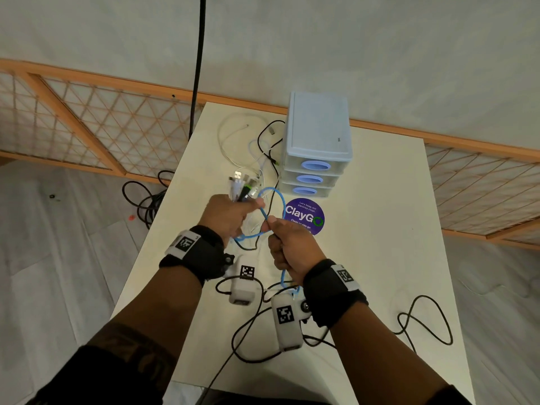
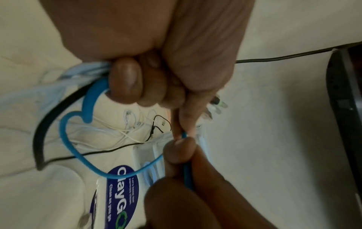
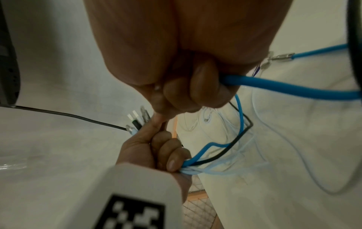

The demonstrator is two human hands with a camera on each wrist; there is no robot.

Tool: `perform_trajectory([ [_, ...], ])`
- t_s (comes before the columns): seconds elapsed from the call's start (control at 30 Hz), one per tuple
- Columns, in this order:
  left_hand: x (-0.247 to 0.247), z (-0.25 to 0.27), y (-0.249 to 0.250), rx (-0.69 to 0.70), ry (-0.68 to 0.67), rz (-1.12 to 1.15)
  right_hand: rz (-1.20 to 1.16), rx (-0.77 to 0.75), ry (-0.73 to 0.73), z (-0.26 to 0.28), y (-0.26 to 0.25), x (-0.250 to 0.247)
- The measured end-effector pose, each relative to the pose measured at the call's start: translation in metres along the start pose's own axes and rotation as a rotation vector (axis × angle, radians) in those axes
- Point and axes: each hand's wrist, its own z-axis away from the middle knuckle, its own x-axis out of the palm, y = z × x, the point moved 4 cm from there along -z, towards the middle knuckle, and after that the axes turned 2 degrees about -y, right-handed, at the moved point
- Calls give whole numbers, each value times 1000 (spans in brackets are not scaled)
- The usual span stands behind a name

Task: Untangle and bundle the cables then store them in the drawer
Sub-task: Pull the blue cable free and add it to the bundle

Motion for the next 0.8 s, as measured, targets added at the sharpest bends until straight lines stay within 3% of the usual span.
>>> perform_trajectory([
  [0.07, -13, -10, 1, -15, 175, 158, -3, 9, -10, 2, 1, -2],
  [0.13, -20, -17, 2, -14, 185, 209, 5, -1, -9, 4, 1, -4],
  [0.27, 1, 1, 4, -31, -193, -44, 13, -28, -10, 1, 1, -3],
  [0.3, 7, 4, 3, -23, -229, -95, 11, -30, -8, 1, 1, -2],
  [0.4, 6, -1, 3, 4, -60, -74, -4, -18, -3, 0, 0, -2],
  [0.47, -5, -11, 4, 3, 120, 51, 7, -10, -4, 1, 0, -4],
  [0.53, -14, -17, 3, -12, 205, 156, 27, -9, -3, 2, 0, -5],
  [0.6, -13, -16, 3, -15, 130, 139, 34, -26, -14, 1, 0, -4],
  [0.73, 10, 3, -2, -50, -222, -44, 34, -65, -33, -2, 0, 0],
  [0.8, 13, 5, 1, -16, -224, -67, 50, -70, -29, -3, 2, 0],
])
